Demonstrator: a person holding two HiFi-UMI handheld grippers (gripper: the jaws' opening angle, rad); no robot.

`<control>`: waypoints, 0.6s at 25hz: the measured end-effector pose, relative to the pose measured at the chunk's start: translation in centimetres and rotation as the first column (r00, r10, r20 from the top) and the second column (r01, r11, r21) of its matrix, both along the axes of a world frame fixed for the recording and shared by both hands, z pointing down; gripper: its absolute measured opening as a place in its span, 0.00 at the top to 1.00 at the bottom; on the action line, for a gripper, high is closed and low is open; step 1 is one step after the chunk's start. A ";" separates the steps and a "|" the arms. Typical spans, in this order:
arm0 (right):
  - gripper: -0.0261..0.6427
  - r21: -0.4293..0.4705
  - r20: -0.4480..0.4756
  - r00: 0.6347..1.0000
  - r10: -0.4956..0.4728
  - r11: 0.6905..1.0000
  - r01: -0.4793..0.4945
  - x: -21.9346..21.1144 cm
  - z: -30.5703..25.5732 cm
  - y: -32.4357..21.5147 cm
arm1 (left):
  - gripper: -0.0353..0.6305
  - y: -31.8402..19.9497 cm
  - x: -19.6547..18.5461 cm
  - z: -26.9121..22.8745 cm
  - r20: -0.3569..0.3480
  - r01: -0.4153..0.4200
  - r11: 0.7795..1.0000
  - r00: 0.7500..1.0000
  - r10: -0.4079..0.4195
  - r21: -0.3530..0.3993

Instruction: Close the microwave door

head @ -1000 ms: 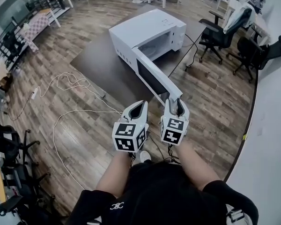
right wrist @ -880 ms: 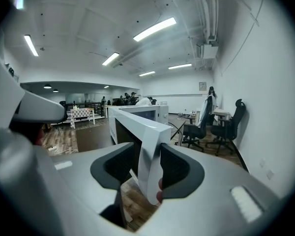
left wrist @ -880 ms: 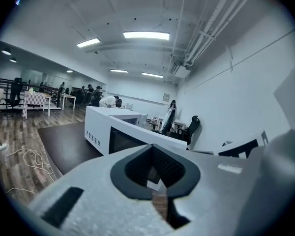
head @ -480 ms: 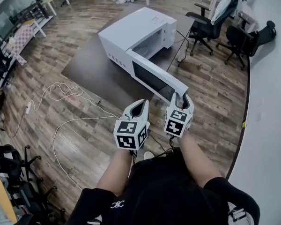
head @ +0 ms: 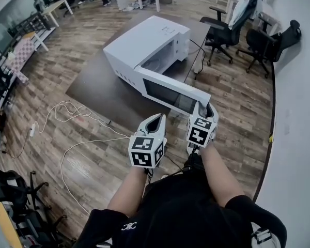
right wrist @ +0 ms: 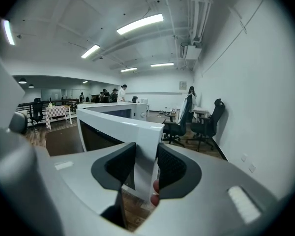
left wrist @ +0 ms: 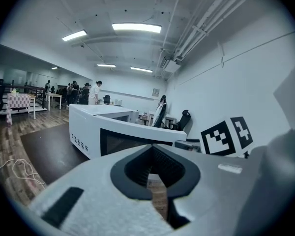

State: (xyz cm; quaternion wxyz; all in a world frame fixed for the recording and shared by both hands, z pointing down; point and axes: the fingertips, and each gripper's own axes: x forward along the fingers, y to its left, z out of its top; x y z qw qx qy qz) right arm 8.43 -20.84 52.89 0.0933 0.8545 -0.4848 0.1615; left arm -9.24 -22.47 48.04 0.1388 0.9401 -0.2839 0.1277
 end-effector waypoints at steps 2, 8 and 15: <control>0.74 0.003 0.005 1.000 -0.004 1.000 0.004 1.6 0.0 -0.8 | 0.94 -0.8 1.1 0.0 0.006 -0.001 1.000 1.000 0.001 0.004; 0.74 0.000 -0.003 0.999 -0.051 0.999 0.051 6.2 0.0 -4.6 | 0.94 -4.3 5.7 -0.5 -0.008 0.010 0.999 1.000 -0.010 0.030; 0.74 -0.014 0.012 0.988 -0.152 0.988 0.152 11.0 -0.1 -10.2 | 0.94 -9.3 11.4 -1.0 -0.005 0.047 0.998 0.999 -0.047 0.040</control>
